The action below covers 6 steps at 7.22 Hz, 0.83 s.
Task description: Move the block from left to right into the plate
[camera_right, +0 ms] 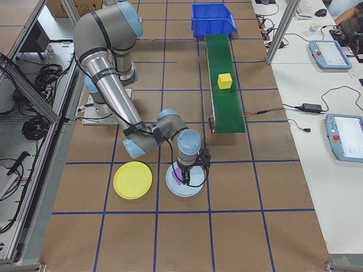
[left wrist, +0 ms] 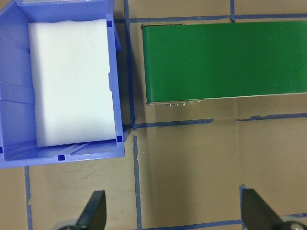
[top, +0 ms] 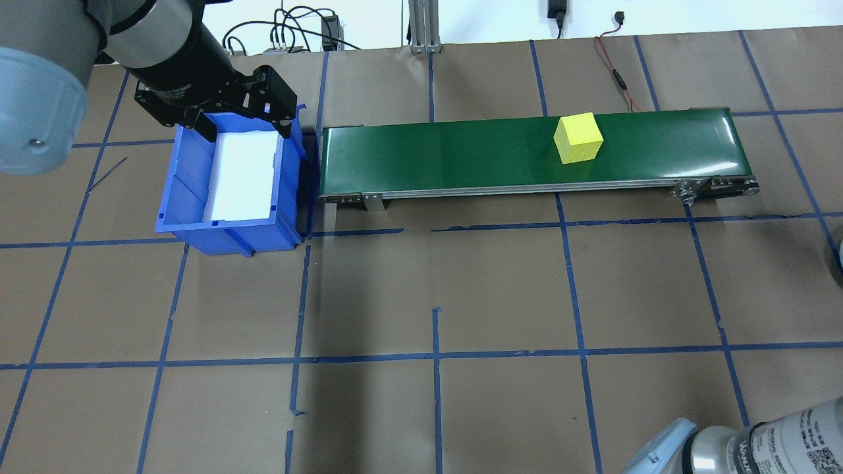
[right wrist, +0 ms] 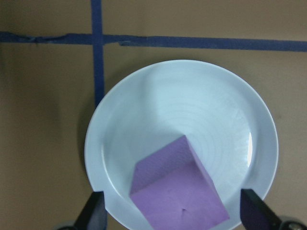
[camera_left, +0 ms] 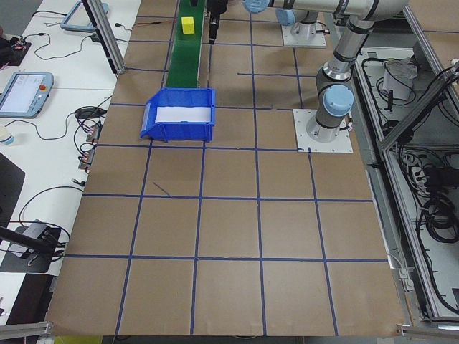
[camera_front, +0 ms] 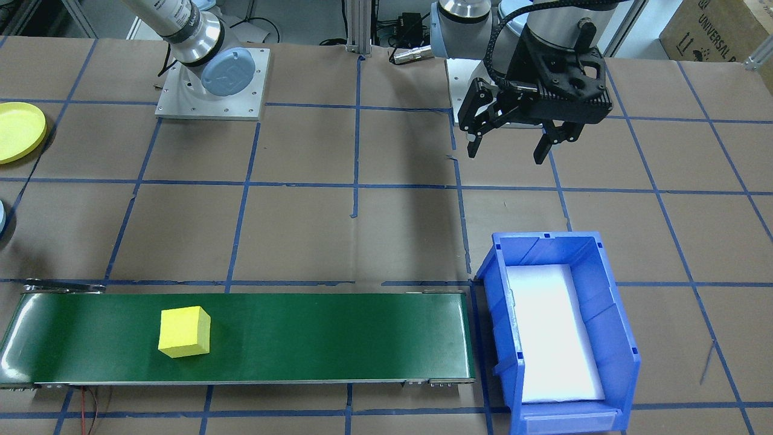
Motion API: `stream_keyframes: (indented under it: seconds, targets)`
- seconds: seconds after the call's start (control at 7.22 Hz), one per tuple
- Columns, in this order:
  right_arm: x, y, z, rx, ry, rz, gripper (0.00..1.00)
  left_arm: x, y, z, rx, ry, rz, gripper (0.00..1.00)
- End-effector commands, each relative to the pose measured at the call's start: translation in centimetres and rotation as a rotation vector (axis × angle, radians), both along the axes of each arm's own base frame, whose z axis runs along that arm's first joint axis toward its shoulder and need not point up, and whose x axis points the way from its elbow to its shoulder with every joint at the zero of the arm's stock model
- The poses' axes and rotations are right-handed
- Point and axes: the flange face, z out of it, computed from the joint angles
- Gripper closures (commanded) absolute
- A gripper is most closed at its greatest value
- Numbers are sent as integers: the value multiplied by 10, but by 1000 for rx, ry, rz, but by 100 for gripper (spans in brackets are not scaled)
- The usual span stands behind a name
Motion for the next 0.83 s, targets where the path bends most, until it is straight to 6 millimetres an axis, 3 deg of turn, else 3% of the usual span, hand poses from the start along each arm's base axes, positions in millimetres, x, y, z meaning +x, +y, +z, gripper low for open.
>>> stream_keyframes:
  seconds: [0.0,0.28,0.69]
  targets:
    - [115,-68,51,-33,12,-9,0,0,0,-1,3,-1,1,0]
    - [186,-127,61,-123,-104,-87,0,0,1,-1,2,-1,-1,0]
    - [283,-159,48,-90,-208,-13,0,0,1,0,0,-1,-1,0]
